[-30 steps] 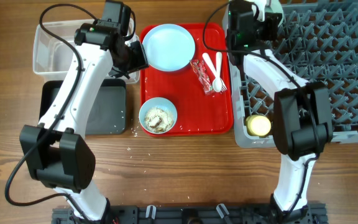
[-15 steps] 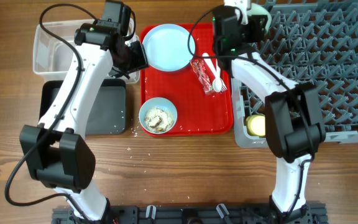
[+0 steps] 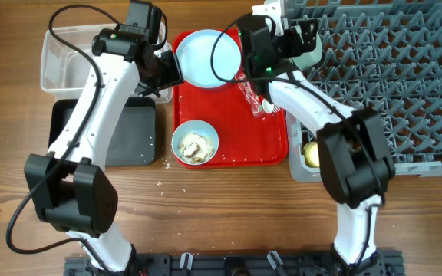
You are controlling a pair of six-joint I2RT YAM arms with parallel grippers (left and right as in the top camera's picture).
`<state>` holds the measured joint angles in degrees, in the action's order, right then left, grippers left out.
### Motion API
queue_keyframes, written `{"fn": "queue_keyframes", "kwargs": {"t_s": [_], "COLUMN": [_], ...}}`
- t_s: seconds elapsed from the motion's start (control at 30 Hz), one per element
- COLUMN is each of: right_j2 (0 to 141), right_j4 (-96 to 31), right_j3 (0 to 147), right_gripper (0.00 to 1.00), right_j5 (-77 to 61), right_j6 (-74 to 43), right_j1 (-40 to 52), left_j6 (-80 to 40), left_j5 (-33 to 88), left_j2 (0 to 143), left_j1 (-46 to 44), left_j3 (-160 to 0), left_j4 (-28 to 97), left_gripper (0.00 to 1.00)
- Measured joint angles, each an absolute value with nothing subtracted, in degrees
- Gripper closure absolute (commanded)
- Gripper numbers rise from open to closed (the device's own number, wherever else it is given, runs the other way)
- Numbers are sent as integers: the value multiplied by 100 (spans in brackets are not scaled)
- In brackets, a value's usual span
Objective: Sort waste into correct bins and load items into the dishwasher rack
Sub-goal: 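Grasp the light-blue bowl with the right gripper and place it in the rack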
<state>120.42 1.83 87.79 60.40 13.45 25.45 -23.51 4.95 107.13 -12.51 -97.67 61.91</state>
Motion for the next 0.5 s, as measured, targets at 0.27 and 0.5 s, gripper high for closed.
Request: {"fn": "queue_keyframes", "kwargs": {"t_s": [0.27,0.5], "right_j2": [9522,7679], "right_j4": [-2471,-4466], "right_j3": [8792,8809], "right_gripper": [0,0], "right_j5": [3782,849], "right_j6": [-694,-1597], "right_j1": [1741,-143], "left_j6": [-1914,-2193], "left_j5": [530,541], "left_j2": [10713,10927], "left_j1": [-1804,-3096], "left_j3": [-9767,-9769], "left_j4": [6062,5164], "left_gripper": [31,32]}}
